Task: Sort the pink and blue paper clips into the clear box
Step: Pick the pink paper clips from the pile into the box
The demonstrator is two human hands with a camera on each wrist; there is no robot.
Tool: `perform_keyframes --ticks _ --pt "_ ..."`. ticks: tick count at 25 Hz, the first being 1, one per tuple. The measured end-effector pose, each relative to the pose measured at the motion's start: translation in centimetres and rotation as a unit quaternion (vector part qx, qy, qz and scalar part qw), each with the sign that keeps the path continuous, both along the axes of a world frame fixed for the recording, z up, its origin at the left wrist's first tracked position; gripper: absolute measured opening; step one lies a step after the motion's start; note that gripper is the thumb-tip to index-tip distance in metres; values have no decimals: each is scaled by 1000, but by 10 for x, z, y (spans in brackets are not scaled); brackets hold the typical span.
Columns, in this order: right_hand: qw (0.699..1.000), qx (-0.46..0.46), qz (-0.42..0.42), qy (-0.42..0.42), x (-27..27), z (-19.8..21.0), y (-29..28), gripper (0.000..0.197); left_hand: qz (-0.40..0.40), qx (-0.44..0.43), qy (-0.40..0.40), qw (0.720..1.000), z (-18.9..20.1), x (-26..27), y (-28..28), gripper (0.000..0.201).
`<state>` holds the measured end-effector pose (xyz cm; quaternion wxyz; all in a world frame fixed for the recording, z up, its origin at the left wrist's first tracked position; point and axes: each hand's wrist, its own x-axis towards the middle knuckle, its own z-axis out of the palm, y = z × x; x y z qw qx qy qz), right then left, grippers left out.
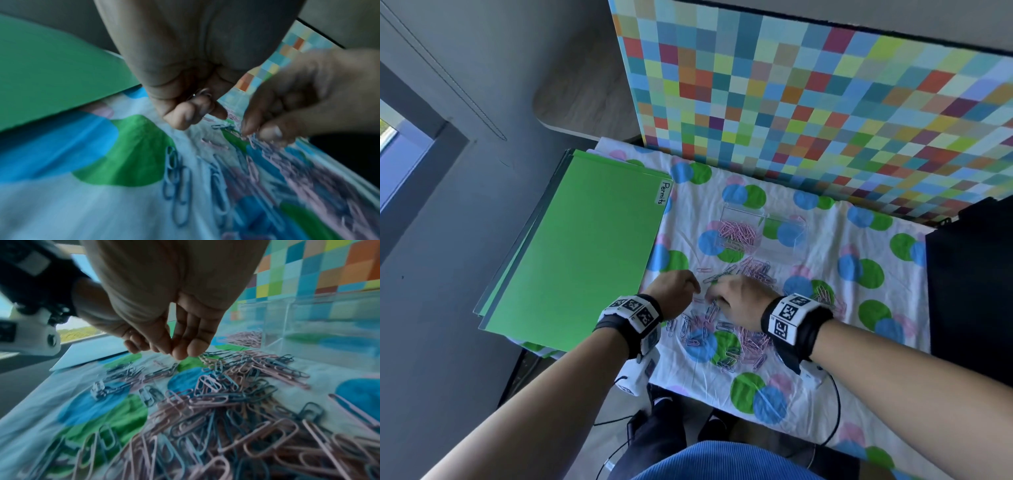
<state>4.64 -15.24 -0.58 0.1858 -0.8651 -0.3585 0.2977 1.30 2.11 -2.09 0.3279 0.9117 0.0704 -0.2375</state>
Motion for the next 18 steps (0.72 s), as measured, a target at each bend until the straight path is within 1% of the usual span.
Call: perform_keyframes --ticks 1,2,3,4,5,6,7,8,9,10,11,12,14,16,18 --pt "1000 -4 16 -7 -4 -1 0 29 51 -49 25 997 -1 2 2 31" --pt "999 -7 30 -19 -6 -2 0 30 116 -117 54 985 -3 3 4 32" --pt "999 -10 40 -30 -9 -1 0 30 183 -190 76 962 -5 4 7 32" --pt "998 -14 48 -37 -11 0 0 29 246 -253 93 931 -5 4 9 30" --pt "997 -15 55 -45 -11 0 -1 28 291 -299 106 902 -5 4 13 28" --pt "997 -19 61 -52 -12 -1 -3 27 313 -326 115 884 -4 4 15 25" --pt "996 -24 67 -62 -12 -4 -4 25 299 -317 115 893 -2 5 16 23" --pt "994 -27 72 -76 -13 -8 -6 23 241 -256 101 931 -2 5 16 21" --pt "993 -31 76 -91 -14 -13 -7 21 142 -151 68 976 -1 4 15 17" --pt "991 -28 76 -104 -15 -17 -8 18 36 -43 27 998 -2 1 13 14" --pt "991 -26 75 -111 -16 -21 -9 17 -47 32 -9 998 -4 -2 10 15" --pt "990 -22 76 -117 -16 -24 -9 17 -97 75 -32 992 -5 -6 8 19" --pt "989 -24 82 -124 -16 -26 -11 21 -126 97 -61 985 -9 -8 5 24" --pt "989 -30 82 -122 -16 -25 -12 21 -143 102 -77 981 -11 -8 4 19" --pt "991 -29 76 -109 -17 -25 -13 20 -153 111 -70 979 -12 -9 2 16"
